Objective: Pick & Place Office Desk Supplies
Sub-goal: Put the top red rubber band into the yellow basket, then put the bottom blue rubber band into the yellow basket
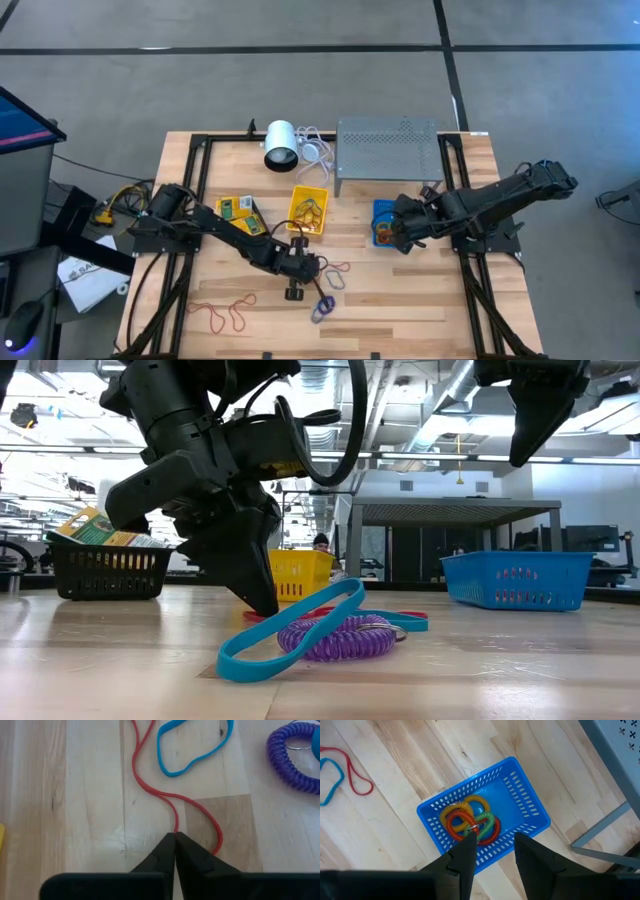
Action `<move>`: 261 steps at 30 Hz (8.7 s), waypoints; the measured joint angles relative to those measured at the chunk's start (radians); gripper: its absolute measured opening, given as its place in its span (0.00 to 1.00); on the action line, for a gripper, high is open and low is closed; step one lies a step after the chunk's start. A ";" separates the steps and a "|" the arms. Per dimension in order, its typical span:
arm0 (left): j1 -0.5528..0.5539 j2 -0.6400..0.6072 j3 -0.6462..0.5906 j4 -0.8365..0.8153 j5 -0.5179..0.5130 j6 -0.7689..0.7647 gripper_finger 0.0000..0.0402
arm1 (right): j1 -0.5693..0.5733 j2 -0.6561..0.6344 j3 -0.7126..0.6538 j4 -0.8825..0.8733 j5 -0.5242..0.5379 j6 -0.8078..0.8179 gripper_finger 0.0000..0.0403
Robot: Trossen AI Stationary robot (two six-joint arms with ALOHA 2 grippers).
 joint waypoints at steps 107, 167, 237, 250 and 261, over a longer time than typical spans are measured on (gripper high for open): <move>0.468 -0.586 -0.293 0.138 0.191 0.101 0.03 | -0.019 0.000 0.001 0.096 0.116 -0.052 0.31; 0.219 -0.893 -0.469 0.281 0.204 0.005 0.40 | 0.161 0.602 0.002 1.155 -0.372 0.221 0.45; 0.220 -0.893 -0.468 0.314 0.204 0.004 0.40 | 0.156 0.712 0.002 1.328 -0.407 0.158 0.00; 0.220 -0.893 -0.468 0.315 0.204 0.004 0.40 | 0.152 0.514 0.003 1.182 -0.321 0.042 0.00; 0.220 -0.893 -0.468 0.353 0.204 0.004 0.40 | 0.058 0.384 0.002 1.029 -0.266 -0.096 0.00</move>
